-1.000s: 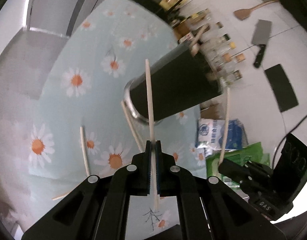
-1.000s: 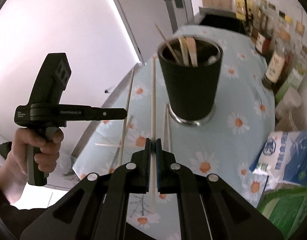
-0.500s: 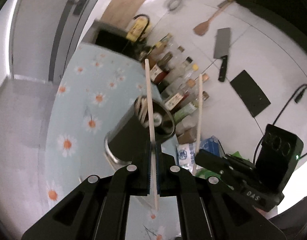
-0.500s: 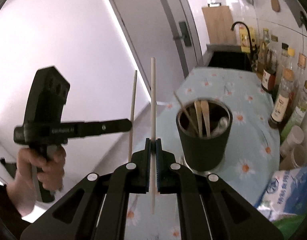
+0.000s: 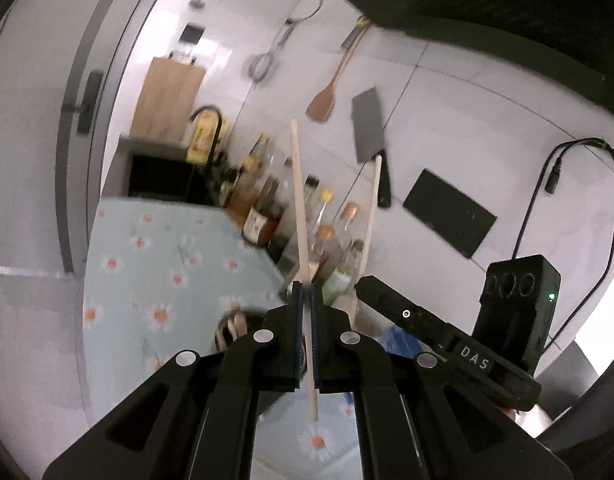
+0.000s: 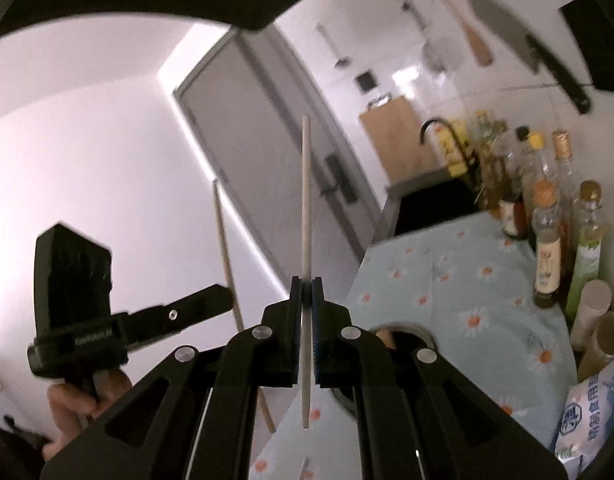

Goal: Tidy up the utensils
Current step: 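Lift both held chopsticks up over the black cup, then lower the chopsticks into the black cup and open both tools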

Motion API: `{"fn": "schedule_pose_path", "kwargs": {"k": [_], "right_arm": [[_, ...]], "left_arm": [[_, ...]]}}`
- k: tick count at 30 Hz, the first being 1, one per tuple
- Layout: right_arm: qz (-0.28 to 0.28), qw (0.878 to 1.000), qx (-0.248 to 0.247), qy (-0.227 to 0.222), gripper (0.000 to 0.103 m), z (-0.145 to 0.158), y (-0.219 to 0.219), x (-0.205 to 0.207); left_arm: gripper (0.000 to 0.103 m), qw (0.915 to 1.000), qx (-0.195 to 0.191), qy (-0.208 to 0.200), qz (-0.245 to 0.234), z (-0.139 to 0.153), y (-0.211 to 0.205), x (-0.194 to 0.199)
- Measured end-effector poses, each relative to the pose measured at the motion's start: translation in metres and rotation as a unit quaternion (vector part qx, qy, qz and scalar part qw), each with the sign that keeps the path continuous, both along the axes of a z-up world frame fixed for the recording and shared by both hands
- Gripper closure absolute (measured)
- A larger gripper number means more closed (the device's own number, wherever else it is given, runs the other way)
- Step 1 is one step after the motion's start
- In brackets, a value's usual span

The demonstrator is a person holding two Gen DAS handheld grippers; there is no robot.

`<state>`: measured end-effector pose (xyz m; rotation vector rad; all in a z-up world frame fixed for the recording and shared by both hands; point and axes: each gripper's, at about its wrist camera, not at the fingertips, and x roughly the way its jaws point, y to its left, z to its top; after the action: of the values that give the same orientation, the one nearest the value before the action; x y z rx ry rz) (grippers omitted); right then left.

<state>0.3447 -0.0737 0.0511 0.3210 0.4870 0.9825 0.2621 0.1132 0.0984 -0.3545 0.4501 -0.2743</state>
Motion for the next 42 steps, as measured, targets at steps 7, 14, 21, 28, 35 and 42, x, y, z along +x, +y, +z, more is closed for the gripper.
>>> {"fn": "schedule_pose_path", "kwargs": {"k": [7, 14, 21, 28, 35, 42], "right_arm": [[-0.042, 0.998, 0.006, -0.037, 0.097, 0.002, 0.004, 0.018], [-0.059, 0.998, -0.01, -0.014, 0.097, -0.034, 0.015, 0.043], [-0.083, 0.996, -0.035, -0.004, 0.097, -0.059, 0.018, 0.047], [-0.08, 0.995, -0.058, -0.003, 0.097, -0.072, 0.025, 0.041], [-0.083, 0.995, -0.063, 0.003, 0.083, -0.079, 0.022, 0.029], [-0.093, 0.994, -0.051, 0.005, 0.08, -0.069, 0.009, 0.018]], "left_arm": [[0.1, 0.9978, 0.039, -0.053, 0.012, -0.001, -0.004, 0.019], [0.1, 0.9946, 0.078, -0.067, 0.018, -0.025, -0.013, 0.038], [0.1, 0.9957, 0.082, -0.036, 0.023, -0.06, -0.014, 0.049], [0.1, 0.9962, 0.082, -0.006, 0.028, -0.087, -0.018, 0.049], [0.08, 0.9964, 0.076, 0.013, 0.034, -0.092, -0.015, 0.04], [0.08, 0.9962, 0.076, 0.01, 0.041, -0.087, -0.014, 0.027]]}}
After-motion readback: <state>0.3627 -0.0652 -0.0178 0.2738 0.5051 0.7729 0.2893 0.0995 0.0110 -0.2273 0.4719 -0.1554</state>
